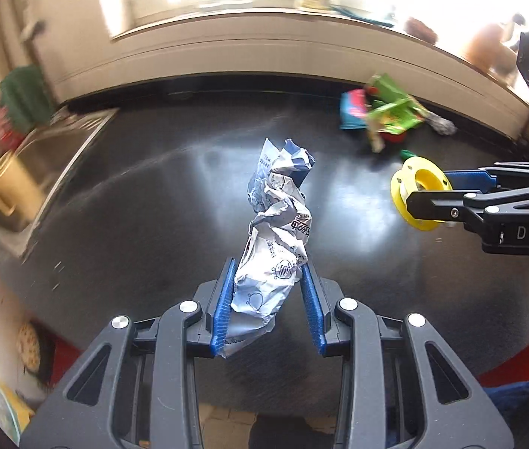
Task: Collect trash
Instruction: 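Carry foil and tape roll over the bin and open both tools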
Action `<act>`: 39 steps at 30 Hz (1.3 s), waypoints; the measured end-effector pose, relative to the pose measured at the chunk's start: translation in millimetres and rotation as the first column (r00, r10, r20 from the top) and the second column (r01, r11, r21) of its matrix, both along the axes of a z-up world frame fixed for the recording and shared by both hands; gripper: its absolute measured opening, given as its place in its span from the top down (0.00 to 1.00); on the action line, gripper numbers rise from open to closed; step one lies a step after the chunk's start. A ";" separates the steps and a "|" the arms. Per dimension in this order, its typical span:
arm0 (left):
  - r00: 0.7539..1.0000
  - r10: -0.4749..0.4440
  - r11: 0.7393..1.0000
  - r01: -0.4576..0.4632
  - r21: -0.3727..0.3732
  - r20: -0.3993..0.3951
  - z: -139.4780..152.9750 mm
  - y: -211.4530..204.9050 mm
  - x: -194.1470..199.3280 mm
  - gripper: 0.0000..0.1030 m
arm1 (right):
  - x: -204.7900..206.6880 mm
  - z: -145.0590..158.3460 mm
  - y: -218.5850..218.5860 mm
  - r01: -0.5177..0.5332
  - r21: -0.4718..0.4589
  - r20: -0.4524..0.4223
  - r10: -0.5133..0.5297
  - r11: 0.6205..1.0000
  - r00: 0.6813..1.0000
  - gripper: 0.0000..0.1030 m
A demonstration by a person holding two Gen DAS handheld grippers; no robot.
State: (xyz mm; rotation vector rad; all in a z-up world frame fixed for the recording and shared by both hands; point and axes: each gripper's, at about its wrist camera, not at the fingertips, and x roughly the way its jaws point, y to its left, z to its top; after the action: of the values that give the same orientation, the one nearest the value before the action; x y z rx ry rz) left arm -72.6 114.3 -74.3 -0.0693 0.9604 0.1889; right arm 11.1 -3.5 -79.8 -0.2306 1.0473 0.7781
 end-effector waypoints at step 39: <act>0.668 0.707 0.647 -0.743 -0.169 -0.232 -153.5 242.2 -264.9 0.67 | -230.3 -124.6 389.2 -0.767 -0.123 -0.234 0.733 0.629 0.639 0.48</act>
State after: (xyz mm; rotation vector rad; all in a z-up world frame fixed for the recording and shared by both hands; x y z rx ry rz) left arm -337.5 356.5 -227.8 -0.7041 1.0579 0.8389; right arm -219.2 385.6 -204.5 -0.8526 1.1918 1.4724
